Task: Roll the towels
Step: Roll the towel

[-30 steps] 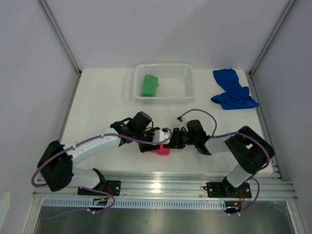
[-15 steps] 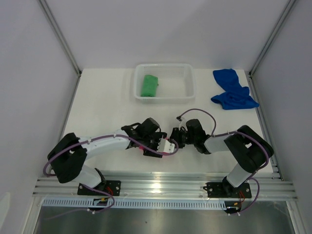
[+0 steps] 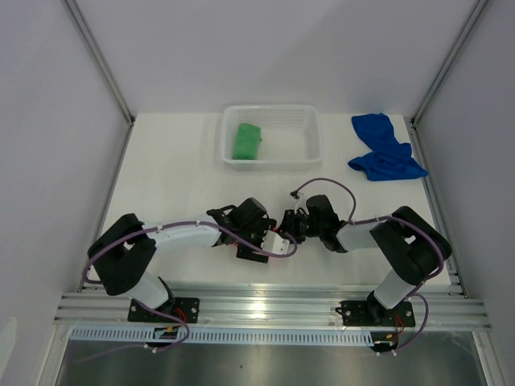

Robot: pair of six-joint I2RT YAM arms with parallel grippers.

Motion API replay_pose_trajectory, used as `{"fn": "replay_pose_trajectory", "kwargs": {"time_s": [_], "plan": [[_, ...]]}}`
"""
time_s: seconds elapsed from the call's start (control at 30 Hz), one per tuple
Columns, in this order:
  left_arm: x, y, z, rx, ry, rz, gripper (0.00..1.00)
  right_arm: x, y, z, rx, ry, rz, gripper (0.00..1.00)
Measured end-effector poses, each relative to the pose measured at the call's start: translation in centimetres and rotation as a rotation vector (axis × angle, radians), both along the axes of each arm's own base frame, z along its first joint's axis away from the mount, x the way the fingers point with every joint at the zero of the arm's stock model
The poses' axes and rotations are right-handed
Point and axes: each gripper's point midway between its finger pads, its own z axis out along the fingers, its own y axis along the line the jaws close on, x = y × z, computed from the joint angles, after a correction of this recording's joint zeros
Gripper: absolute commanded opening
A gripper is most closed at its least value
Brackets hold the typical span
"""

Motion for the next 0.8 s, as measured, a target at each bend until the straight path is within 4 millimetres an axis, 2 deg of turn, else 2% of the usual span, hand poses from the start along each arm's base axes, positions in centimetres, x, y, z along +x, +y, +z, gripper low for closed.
{"fn": "replay_pose_trajectory", "kwargs": {"time_s": [0.1,0.2,0.23,0.27,0.4,0.43,0.5,0.57,0.67,0.8], "plan": [[-0.2,0.3,0.9,-0.015,-0.015,0.001,0.85,0.0,-0.1,0.0,0.001,-0.001,0.003,0.15],[-0.1,0.3,1.3,-0.018,-0.023,-0.001,0.85,0.1,-0.2,0.0,0.002,0.005,0.002,0.25],[-0.2,0.4,1.1,-0.007,-0.017,-0.004,0.96,0.1,-0.3,0.0,0.002,0.008,0.001,0.28],[-0.2,0.4,1.0,0.006,-0.009,-0.009,0.98,0.1,-0.3,0.0,0.001,0.01,0.0,0.29],[0.0,0.2,-0.7,0.061,0.04,-0.011,0.99,0.3,-0.4,0.0,-0.003,0.015,-0.006,0.34],[0.2,0.0,-0.6,0.057,0.037,-0.007,0.99,0.4,-0.5,0.0,-0.004,0.016,-0.007,0.36],[0.5,0.0,-0.7,0.059,0.046,0.004,0.95,0.4,-0.5,0.0,-0.006,0.018,-0.009,0.4],[0.8,0.0,-0.8,0.062,0.065,0.024,0.87,0.4,-0.6,0.0,-0.009,0.022,-0.012,0.44],[1.5,-0.1,-0.9,0.056,0.09,0.059,0.82,0.7,-1.0,0.2,-0.018,0.023,-0.029,0.5],[1.6,0.2,-1.0,0.057,0.103,0.076,0.72,1.3,-2.3,1.7,-0.035,-0.009,-0.074,0.55]]}}
